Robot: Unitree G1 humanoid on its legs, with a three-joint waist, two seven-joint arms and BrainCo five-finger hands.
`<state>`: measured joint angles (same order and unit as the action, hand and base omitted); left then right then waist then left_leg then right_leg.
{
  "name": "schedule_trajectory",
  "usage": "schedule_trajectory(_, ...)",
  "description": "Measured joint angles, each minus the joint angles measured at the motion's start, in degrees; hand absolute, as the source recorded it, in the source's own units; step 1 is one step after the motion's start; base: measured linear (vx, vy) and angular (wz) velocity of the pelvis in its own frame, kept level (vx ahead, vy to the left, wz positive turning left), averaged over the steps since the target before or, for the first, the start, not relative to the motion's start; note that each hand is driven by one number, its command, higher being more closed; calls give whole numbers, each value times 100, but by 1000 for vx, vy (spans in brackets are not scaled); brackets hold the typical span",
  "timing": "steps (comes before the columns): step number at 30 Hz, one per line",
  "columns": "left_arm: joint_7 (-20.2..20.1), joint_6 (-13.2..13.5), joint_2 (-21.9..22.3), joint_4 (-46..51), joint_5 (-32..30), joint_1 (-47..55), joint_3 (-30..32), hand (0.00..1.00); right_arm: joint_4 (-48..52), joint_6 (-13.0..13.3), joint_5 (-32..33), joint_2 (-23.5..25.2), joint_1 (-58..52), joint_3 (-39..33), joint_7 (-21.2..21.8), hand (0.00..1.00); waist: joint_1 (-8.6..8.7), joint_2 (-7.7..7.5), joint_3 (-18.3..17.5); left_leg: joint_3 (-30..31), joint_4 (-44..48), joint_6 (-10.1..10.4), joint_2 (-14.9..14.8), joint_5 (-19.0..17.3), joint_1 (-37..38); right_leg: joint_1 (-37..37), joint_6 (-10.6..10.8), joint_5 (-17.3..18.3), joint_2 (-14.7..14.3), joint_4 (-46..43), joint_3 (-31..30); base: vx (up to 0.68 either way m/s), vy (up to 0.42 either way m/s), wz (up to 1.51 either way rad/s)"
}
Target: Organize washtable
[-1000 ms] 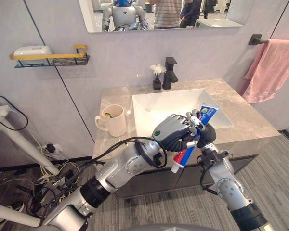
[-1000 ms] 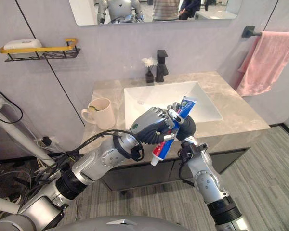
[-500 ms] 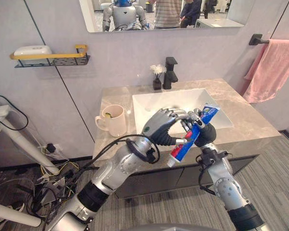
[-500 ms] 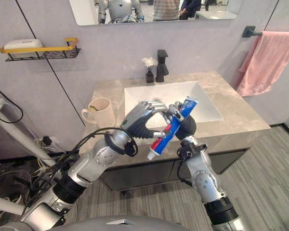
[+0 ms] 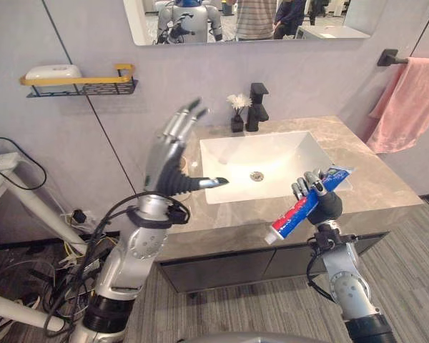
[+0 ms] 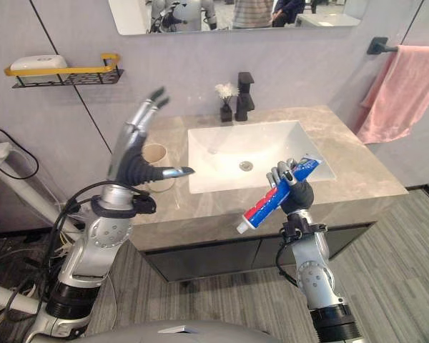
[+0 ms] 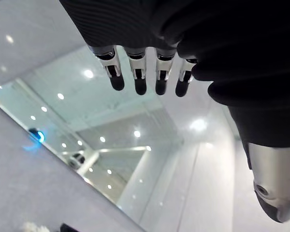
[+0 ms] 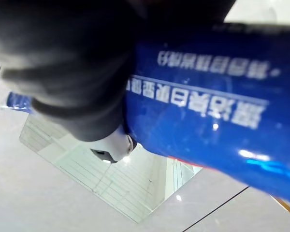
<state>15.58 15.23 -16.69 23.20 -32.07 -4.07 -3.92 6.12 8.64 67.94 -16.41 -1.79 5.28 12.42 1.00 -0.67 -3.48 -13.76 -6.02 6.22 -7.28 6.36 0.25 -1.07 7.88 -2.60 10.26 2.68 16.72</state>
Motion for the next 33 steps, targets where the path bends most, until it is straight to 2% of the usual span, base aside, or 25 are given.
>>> schedule_trajectory(2, 221, 20, 256, 202, 398, 341, 402, 0, 0, 76, -8, 106, 30, -147, -117, 100, -64, -43, 47, 33, 0, 10, 0, -8, -24, 0, -30, 28, 2, 2, 46, -2, -3, 8)
schedule_trajectory(5, 442, 55, 582, 224, 744, 727, 690, 0, 0, 193, -228, 116, 156, -243, -204, 100, -103, -96, 89, 153, 0, 15, 3, -8, -127, 10, -27, 25, 2, 3, 156, 2, -7, 20)
schedule_trajectory(6, 560, 61, 879, 215, 938, 1160, 863, 0, 0, 250, -360, 118, 378, -336, -325, 100, -162, -156, 130, 176, 0, 4, 3, 7, -151, 12, -16, 5, 1, 3, 196, 11, -6, 15)
schedule_trajectory(8, 616, 62, 997, 154, 1002, 1454, 938, 0, -1, 292, -422, 115, 553, -398, -372, 100, -195, -189, 151, 222, 1, 3, 6, 7, -159, -8, -10, 6, 2, 1, 235, 16, -10, 15)
schedule_trajectory(10, 651, 56, 1107, -233, 1096, 1819, 1071, 0, -44, 463, -447, 99, 945, -562, -515, 100, -320, -254, 196, 323, 1, 8, 9, 16, -202, -31, -7, 15, -1, -4, 330, 20, -14, 22)
schedule_trajectory(12, 658, 8, 1232, -629, 1175, 1985, 1190, 0, -260, 507, -490, 21, 1320, -629, -665, 100, -388, -284, 241, 397, 1, 8, 23, 16, -203, -97, 4, 28, 11, -7, 446, 18, -7, 27)
schedule_trajectory(19, 476, -212, 1408, -2460, 1604, 2264, 1325, 0, -1141, 507, -1075, -561, 2673, -496, -1025, 100, -537, -384, 461, 663, 3, 0, 33, 86, -406, -56, 12, 128, 23, -129, 764, 11, -10, 25)
schedule_trajectory(20, 352, -300, 1411, -3105, 1604, 2297, 1323, 0, -1386, 498, -1325, -893, 3112, -329, -1111, 100, -645, -410, 488, 672, 7, 4, 35, 90, -408, -59, 13, 129, 25, -129, 776, 38, -14, 3)
schedule_trajectory(24, 84, -395, 1403, -4130, 1604, 2390, 1290, 0, -1794, 495, -1819, -1348, 4219, 204, -1243, 100, -684, -409, 635, 769, 47, 9, 24, 109, -477, -46, 13, 130, 12, -130, 839, 9, -6, 10)
schedule_trajectory(25, -5, -404, 1433, -4322, 1666, 2423, 1294, 0, -1932, 491, -2041, -1438, 4514, 330, -1258, 100, -742, -430, 663, 778, 59, 10, 14, 109, -517, -22, 12, 130, 4, -131, 856, -2, -1, 7)
schedule_trajectory(28, -165, -498, 1454, -4802, 1991, 2425, 1301, 0, -2281, 436, -2561, -1473, 5157, 651, -1373, 100, -957, -452, 819, 778, 63, 9, 2, 108, -518, -5, 10, 131, 9, -167, 850, 0, -1, 2)
schedule_trajectory(33, -258, -585, 1448, -5264, 2048, 2412, 1404, 0, -2672, 314, -3514, -1355, 5835, 885, -1638, 100, -1129, -504, 1043, 814, 64, -9, 1, 130, -570, 41, -1, 138, 17, -228, 887, -25, 14, 4)
